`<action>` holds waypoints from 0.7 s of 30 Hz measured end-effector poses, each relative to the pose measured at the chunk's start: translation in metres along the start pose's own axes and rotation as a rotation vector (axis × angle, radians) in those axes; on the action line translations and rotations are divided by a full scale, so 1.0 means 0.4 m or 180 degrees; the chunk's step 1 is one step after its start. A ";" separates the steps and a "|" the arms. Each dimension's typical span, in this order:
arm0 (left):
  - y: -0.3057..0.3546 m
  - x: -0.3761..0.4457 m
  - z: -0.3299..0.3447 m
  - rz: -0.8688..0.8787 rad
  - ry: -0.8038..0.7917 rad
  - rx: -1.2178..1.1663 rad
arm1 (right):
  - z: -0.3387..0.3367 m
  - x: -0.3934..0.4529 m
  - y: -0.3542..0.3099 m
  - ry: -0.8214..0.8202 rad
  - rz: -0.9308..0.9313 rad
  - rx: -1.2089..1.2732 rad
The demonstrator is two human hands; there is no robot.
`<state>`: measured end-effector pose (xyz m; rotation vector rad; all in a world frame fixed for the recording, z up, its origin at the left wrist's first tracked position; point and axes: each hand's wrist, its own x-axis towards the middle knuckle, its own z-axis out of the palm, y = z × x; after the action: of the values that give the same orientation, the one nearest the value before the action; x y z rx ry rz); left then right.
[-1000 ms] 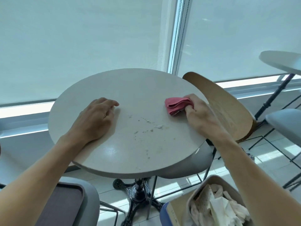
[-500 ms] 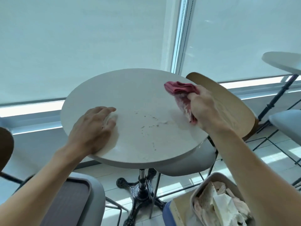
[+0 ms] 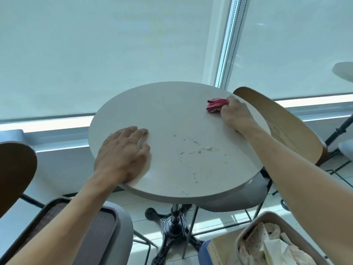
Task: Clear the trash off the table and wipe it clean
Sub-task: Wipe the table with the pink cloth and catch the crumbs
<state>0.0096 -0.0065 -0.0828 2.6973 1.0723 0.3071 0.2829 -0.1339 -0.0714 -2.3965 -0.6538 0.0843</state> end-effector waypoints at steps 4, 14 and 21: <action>-0.005 0.002 0.014 0.0050 -0.0025 -0.0073 | 0.039 -0.022 -0.075 -0.0417 -0.0473 0.0026; -0.005 -0.008 0.010 -0.0328 0.0501 -0.0778 | 0.102 -0.174 -0.190 -0.1366 -0.1370 0.0483; -0.016 -0.010 0.014 -0.0458 0.0658 -0.1126 | 0.088 -0.264 -0.171 -0.1884 -0.1621 0.0792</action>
<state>0.0042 -0.0055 -0.0903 2.3009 1.1362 0.6911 0.1533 -0.1181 -0.0688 -1.8913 -1.4122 0.6304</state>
